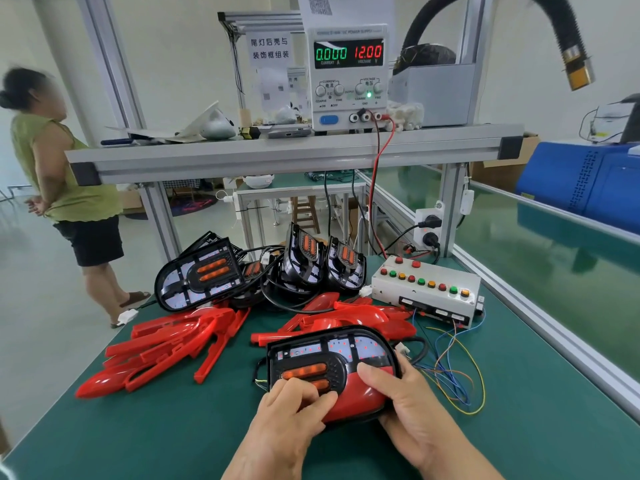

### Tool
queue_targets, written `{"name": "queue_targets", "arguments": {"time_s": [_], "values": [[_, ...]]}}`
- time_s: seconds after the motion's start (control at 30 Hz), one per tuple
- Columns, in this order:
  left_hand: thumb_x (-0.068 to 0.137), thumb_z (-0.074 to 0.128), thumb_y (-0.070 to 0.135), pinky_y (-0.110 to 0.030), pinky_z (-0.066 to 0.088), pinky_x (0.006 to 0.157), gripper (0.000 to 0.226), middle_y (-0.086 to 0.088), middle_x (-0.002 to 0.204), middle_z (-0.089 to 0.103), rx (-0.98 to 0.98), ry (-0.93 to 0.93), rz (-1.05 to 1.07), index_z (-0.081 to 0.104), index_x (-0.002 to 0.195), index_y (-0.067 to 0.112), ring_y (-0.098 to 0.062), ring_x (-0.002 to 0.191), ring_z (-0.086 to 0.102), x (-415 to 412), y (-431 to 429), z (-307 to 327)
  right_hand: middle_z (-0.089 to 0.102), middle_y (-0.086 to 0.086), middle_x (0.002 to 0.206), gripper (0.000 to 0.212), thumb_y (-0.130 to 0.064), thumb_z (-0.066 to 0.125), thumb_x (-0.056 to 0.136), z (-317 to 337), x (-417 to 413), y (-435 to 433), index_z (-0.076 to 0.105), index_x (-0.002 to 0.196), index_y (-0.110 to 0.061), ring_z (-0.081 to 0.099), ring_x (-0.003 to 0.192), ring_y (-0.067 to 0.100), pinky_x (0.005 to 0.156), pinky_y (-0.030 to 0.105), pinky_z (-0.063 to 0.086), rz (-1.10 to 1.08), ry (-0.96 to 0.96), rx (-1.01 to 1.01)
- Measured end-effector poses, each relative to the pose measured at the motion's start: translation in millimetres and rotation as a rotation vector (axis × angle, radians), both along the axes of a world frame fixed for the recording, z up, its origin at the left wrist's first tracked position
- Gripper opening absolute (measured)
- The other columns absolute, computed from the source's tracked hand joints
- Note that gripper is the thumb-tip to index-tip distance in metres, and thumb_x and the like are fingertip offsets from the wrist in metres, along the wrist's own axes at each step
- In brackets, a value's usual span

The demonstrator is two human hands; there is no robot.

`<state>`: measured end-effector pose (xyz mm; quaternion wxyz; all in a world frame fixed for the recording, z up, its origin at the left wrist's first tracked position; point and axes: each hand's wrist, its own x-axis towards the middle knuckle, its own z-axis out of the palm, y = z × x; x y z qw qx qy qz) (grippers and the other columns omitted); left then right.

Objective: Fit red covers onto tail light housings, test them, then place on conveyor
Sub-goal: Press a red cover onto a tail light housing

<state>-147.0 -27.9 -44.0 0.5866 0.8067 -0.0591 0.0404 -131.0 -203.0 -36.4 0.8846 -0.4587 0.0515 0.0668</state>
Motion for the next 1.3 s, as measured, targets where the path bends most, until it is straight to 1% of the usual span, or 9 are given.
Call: {"name": "queue_targets", "arguments": {"time_s": [0.1,0.2,0.33,0.43,0.53,0.7,0.83,1.07,1.3], "values": [[0.069,0.086,0.012,-0.018,0.051,0.080,0.064,0.026,0.101,0.045,0.533,-0.541,-0.078,0.056,0.107,0.055,-0.011,0.096,0.049,1,14,-2,0.071,0.028,0.107,0.054,-0.002,0.082,0.059,0,1,1,0.069,0.112,-0.004,0.072,0.084,0.039,0.066,0.041,0.060,-0.017,-0.008,0.002],[0.073,0.076,0.030,-0.022,0.039,0.092,0.051,0.021,0.112,0.052,0.522,-0.815,-0.028,0.066,0.123,0.036,-0.002,0.105,0.049,7,28,-8,0.072,0.027,0.102,0.059,-0.003,0.081,0.053,3,3,1,0.068,0.111,-0.002,0.070,0.077,0.035,0.063,0.041,0.060,-0.062,0.007,0.015],[0.091,0.067,0.025,-0.018,0.040,0.087,0.033,0.016,0.111,0.060,0.048,-0.230,0.348,0.059,0.115,0.046,0.013,0.102,0.053,4,32,15,0.071,0.023,0.099,0.060,-0.001,0.073,0.060,11,8,-4,0.063,0.118,0.001,0.066,0.076,0.031,0.070,0.040,0.057,-0.128,0.030,0.067],[0.091,0.062,0.040,-0.028,0.049,0.088,0.024,0.015,0.107,0.066,0.049,0.163,0.211,0.063,0.114,0.033,0.002,0.097,0.062,3,33,21,0.071,0.025,0.102,0.057,-0.001,0.071,0.064,15,9,-6,0.062,0.120,0.003,0.066,0.080,0.034,0.083,0.051,0.055,-0.117,0.017,0.081],[0.091,0.061,0.042,-0.031,0.054,0.078,0.029,0.007,0.103,0.075,-0.219,0.385,0.034,0.071,0.108,0.022,-0.012,0.088,0.074,5,30,21,0.068,0.030,0.113,0.057,-0.005,0.073,0.066,19,7,-5,0.062,0.121,0.003,0.065,0.090,0.039,0.088,0.061,0.052,-0.092,-0.001,0.069],[0.087,0.068,0.022,-0.029,0.057,0.067,0.030,-0.007,0.096,0.077,-0.437,0.467,0.015,0.067,0.112,0.005,-0.025,0.085,0.075,5,25,21,0.068,0.032,0.112,0.056,-0.012,0.074,0.068,18,4,-4,0.062,0.120,0.002,0.069,0.085,0.037,0.069,0.052,0.060,-0.067,-0.051,0.060],[0.072,0.072,0.030,-0.040,0.057,0.074,0.047,-0.013,0.104,0.076,-0.576,0.539,-0.038,0.067,0.110,0.003,-0.033,0.090,0.074,2,24,27,0.071,0.028,0.103,0.052,-0.015,0.076,0.068,15,2,-6,0.064,0.116,0.001,0.072,0.077,0.035,0.055,0.049,0.058,-0.050,-0.098,0.056],[0.090,0.065,0.016,-0.035,0.058,0.064,0.029,-0.017,0.099,0.075,-0.571,0.546,0.007,0.064,0.114,-0.001,-0.033,0.082,0.075,2,21,27,0.070,0.027,0.110,0.044,-0.016,0.078,0.070,12,2,-9,0.069,0.111,-0.005,0.072,0.084,0.036,0.060,0.050,0.059,0.023,-0.109,0.036],[0.092,0.064,0.018,-0.040,0.056,0.074,0.031,-0.018,0.104,0.074,-0.570,0.541,-0.016,0.063,0.116,-0.001,-0.033,0.086,0.074,1,24,30,0.070,0.027,0.111,0.054,-0.004,0.073,0.068,12,0,-14,0.062,0.121,0.000,0.071,0.083,0.034,0.060,0.045,0.059,0.072,-0.100,0.033]]}}
